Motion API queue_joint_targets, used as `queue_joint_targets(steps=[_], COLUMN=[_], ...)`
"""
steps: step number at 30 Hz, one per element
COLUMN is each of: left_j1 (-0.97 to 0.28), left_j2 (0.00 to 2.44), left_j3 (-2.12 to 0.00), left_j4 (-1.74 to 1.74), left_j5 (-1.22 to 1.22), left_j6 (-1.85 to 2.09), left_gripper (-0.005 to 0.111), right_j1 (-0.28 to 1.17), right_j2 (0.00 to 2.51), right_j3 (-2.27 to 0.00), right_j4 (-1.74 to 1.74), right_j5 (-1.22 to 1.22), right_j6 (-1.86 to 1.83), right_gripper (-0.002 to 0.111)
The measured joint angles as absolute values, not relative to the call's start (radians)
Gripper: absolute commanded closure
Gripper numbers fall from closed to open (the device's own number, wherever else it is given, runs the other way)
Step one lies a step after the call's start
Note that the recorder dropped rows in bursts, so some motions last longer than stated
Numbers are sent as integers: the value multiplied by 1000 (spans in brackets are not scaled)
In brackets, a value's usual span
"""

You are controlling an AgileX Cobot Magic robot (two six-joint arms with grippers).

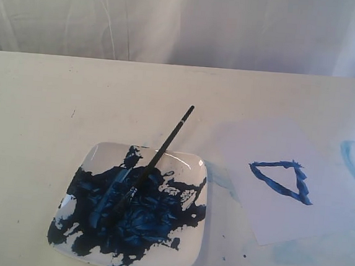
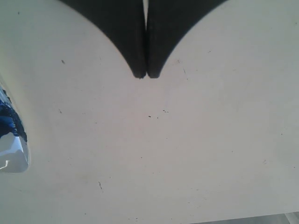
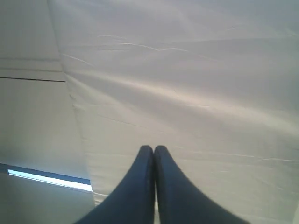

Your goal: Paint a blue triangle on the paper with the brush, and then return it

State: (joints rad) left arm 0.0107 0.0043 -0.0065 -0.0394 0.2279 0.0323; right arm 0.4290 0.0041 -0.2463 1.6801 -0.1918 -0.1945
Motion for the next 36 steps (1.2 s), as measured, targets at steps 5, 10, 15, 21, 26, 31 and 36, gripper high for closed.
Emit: queue_joint_targets(steps=[5, 10, 15, 21, 26, 31, 36], left_j1=[11, 11, 11, 11, 11, 11, 11], left_j2=[4, 4, 4, 4, 4, 4, 4], left_j3=[-6, -6, -6, -6, -6, -6, -6], left_j4=[-39, -41, -41, -41, -41, -41, -41], left_j5=[228, 228, 228, 228, 228, 228, 228], left_j6=[32, 32, 32, 32, 32, 32, 32], left_gripper=[107, 107, 107, 107, 107, 107, 107], right_j1=[429, 429, 429, 429, 429, 429, 404], right_j2=[4, 2, 2, 2, 2, 2, 2], right_j3=[-201, -168, -109, -8, -4, -4, -4], right_j4=[1005, 136, -14, -31, -31, -31, -31], right_j5=[-274, -57, 290, 358, 313, 311, 325], right_j6=[-154, -43, -10, 0, 0, 0, 0], right_gripper=[108, 108, 108, 108, 108, 108, 108])
